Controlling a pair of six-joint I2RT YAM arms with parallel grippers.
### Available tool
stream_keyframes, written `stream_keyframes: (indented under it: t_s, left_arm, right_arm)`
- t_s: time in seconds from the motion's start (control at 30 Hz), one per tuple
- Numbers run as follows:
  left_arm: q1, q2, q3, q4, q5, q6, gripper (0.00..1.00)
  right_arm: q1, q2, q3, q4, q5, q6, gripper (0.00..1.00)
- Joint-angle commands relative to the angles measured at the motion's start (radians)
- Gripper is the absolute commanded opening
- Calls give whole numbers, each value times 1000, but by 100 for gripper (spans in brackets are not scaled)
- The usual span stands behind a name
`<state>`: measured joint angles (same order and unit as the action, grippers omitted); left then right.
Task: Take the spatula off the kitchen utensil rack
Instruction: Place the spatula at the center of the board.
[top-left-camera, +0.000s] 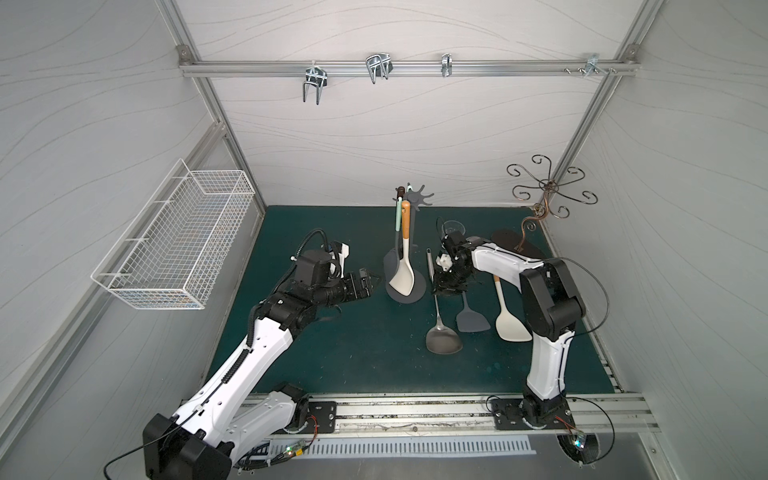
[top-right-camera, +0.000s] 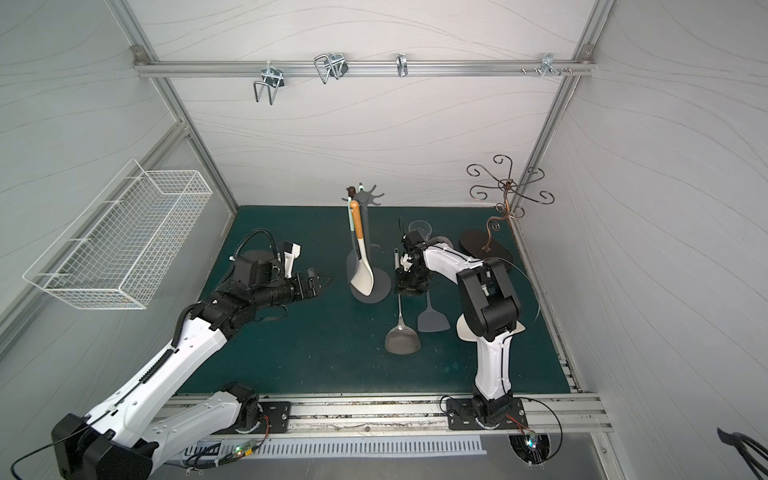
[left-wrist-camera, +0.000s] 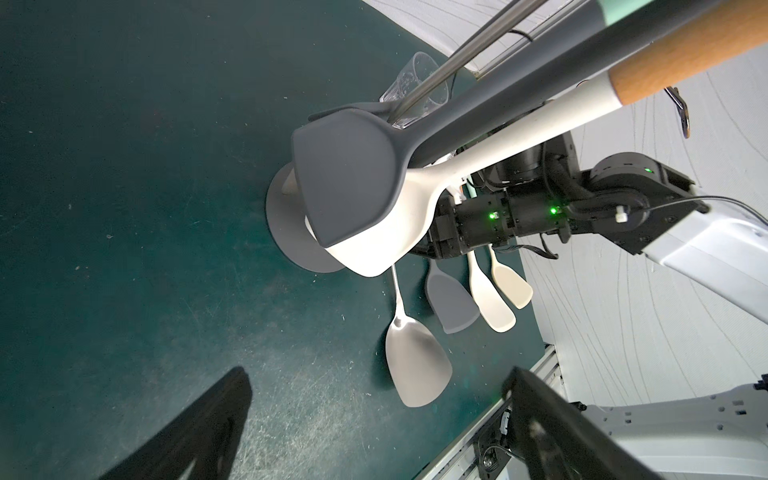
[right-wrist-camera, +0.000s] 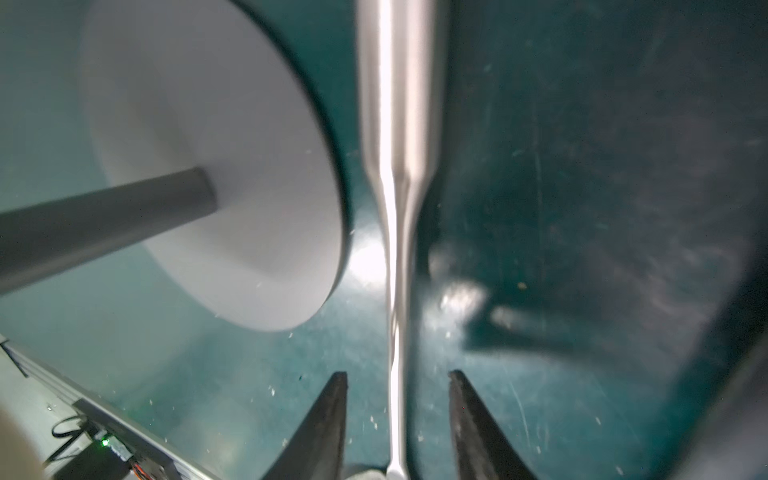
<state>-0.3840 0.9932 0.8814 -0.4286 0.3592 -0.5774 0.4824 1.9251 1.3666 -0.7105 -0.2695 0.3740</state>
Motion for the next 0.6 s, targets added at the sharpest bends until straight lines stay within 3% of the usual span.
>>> stream_keyframes:
  t_s: [0.0,0.3,0.43,0.57]
  left_arm:
    - [5,-23,32,7,-5,7,100]
    - [5,-94,109,-95,-26,42,100]
    - [6,-151,147,-162,-37,66,100]
    - [5,-216,164,-221,-58,84,100]
  right_arm:
    - [-9,-124,-26,32,-10,-3,51]
    - [-20,-409,-91,47,-38,-21,73]
    - [-27,-559,-116,34,-38,-31,93]
    - [-28,-685,-126,11,-35,-43,99]
